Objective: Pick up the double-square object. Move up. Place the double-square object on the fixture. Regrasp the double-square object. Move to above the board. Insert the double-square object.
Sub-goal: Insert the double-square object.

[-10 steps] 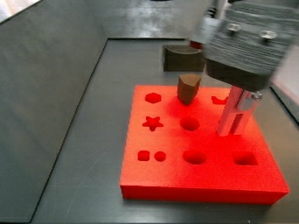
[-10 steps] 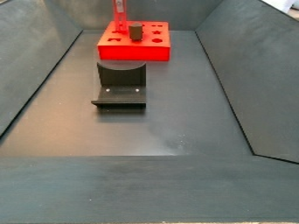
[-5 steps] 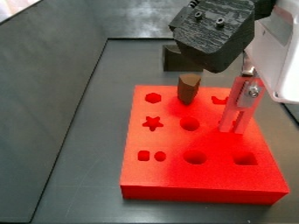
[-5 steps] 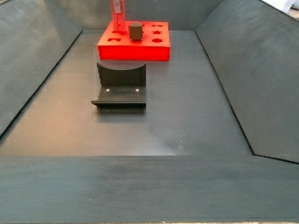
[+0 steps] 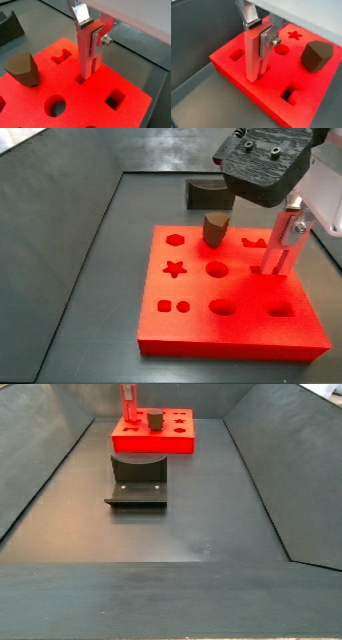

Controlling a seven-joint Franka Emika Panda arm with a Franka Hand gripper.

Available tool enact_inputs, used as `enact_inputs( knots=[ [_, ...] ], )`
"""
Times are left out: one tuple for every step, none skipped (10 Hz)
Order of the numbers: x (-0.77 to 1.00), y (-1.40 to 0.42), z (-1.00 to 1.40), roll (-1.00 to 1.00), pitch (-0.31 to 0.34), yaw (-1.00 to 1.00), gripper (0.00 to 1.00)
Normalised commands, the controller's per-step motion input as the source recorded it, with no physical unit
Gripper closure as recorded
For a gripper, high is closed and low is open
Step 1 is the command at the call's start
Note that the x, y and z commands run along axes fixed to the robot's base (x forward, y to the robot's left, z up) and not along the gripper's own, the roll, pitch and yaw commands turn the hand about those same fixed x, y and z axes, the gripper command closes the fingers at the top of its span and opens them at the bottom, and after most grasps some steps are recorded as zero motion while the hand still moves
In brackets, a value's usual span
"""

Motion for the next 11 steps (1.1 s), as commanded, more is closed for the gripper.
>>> enact_inputs(
  knots=[
    [-0.31, 0.10, -0.09, 0.00, -0.016, -0.07, 1.00],
    [-0.53, 0.00, -0.29, 0.06, -0.031, -0.13, 1.00],
    [-0.35, 0.00, -0.40, 0.03, -0.031, -0.04, 1.00],
    [-0.26, 0.04, -0.42, 0.05, -0.066, 0.00, 1.00],
    [0.00, 0.00, -0.48, 0.00, -0.056, 0.05, 1.00],
    [0.23, 0.00, -0.55, 0.01, 0.000, 0.08, 1.00],
    [0.41, 0.00, -0.57, 0.00, 0.000, 0.14, 1.00],
    [0.51, 0.00, -0.55, 0.02, 0.049, 0.17, 1.00],
    [0.42, -0.07, -0.42, 0.08, 0.089, 0.20, 1.00],
    [0.15, -0.11, -0.39, 0.14, 0.077, 0.20, 1.00],
    [0.00, 0.00, -0.04, 0.02, 0.001, 0.00, 1.00]
  ],
)
